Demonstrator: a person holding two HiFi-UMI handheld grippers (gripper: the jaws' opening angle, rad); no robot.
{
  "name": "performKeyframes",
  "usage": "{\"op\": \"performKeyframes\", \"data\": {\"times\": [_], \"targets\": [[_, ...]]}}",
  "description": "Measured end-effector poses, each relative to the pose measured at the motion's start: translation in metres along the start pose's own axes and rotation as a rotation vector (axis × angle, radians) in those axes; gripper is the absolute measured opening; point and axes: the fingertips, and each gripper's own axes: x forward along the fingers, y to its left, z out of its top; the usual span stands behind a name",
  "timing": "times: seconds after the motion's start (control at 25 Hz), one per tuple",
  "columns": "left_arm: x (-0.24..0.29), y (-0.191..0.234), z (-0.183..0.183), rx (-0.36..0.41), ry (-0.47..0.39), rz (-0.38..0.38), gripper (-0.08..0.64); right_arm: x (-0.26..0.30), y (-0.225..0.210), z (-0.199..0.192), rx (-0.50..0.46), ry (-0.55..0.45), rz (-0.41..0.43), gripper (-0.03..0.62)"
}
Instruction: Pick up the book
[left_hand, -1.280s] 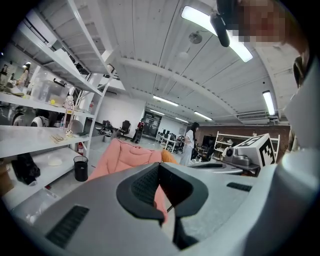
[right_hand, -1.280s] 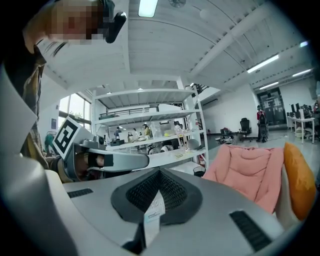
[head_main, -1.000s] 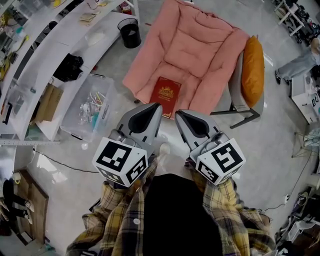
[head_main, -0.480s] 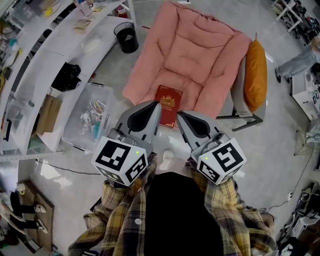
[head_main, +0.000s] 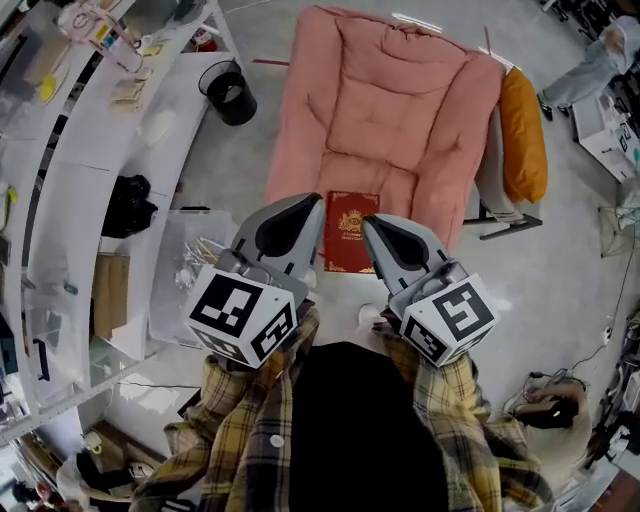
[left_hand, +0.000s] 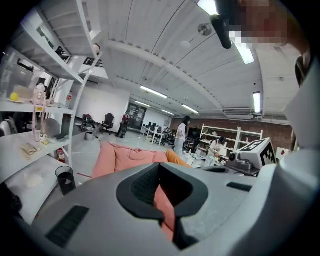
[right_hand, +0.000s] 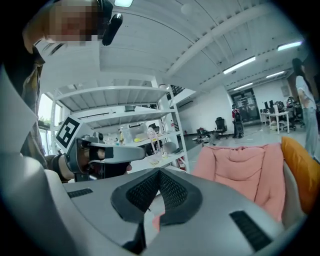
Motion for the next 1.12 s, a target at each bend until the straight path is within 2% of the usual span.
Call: {"op": "performKeyframes", "data": {"times": [0.28,0.56,0.72,1.0,1.12], "targets": [[0.031,0.045,-0.001,0.015,0.099,-0.150,0.003,0.039,-0.031,0.004,0.069,-0.014,-0.182,0.014],[0.065,0.044,-0.038,-0.013,0.208,-0.274,0.003,0.023,-0.061,-0.024,0.124,0.034,-0.344,0.015],[0.080,0.037,-0.058,-0.032,0.247,-0.288,0.003,0.011,-0.073,-0.035,0.140,0.053,-0.372,0.015],[0.095,0.031,-0.082,-0.092,0.262,-0.256,0.003,-0.001,-0.082,-0.052,0.107,0.092,-0.332,0.015],[0.099,0.027,-0.104,-0.133,0.299,-0.256,0.003,-0.005,-0.087,-0.063,0.135,0.092,-0.326,0.015]]}}
